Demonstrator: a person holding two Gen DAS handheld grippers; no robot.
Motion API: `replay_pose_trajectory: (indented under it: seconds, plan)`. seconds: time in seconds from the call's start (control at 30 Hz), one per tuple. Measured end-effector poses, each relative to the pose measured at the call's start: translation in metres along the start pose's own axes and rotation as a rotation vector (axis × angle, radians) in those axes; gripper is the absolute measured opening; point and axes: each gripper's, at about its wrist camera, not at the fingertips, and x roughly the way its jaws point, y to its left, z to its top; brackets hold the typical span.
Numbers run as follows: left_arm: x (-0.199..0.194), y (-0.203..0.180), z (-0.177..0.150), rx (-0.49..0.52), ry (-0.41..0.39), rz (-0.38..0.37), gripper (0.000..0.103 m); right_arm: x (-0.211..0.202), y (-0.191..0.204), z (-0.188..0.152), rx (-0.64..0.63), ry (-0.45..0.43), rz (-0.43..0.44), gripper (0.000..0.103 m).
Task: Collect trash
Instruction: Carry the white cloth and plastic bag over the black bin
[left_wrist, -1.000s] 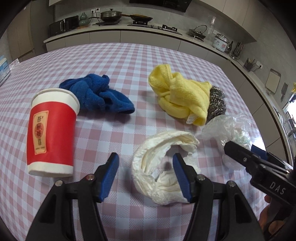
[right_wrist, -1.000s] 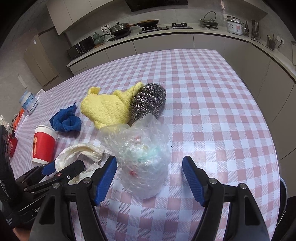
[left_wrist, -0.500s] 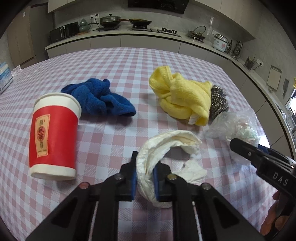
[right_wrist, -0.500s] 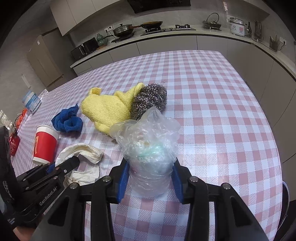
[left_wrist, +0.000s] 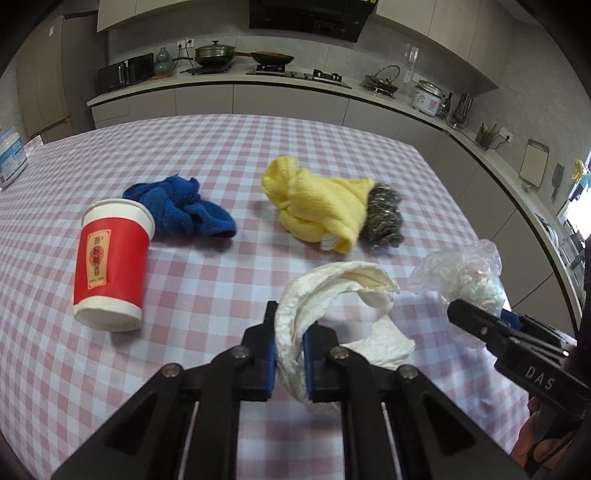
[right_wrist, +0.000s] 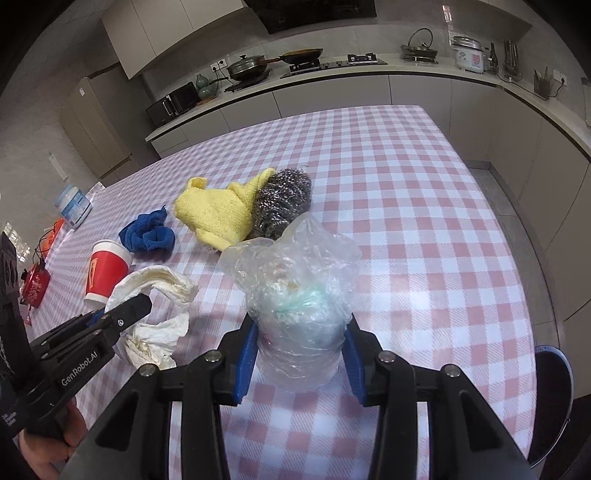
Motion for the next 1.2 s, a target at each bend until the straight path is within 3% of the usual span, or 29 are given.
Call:
replay_pose_trajectory:
  seconds: [0.3, 0.7, 1.2]
  plan:
    - [-0.015, -0.04, -0.013, 0.037, -0.004, -0.047, 0.013, -0.043, -0.031, -0.024, 0.016, -0.008, -0.021, 0.044]
    - [-0.028, -0.123, -0.036, 0.109, 0.007, -0.128, 0.013, -0.104, -0.101, -0.056, 0.104, -0.046, -0.078, 0.044]
    - [-0.028, -0.251, -0.064, 0.252, 0.05, -0.273, 0.013, -0.172, -0.207, -0.103, 0.266, -0.08, -0.206, 0.044]
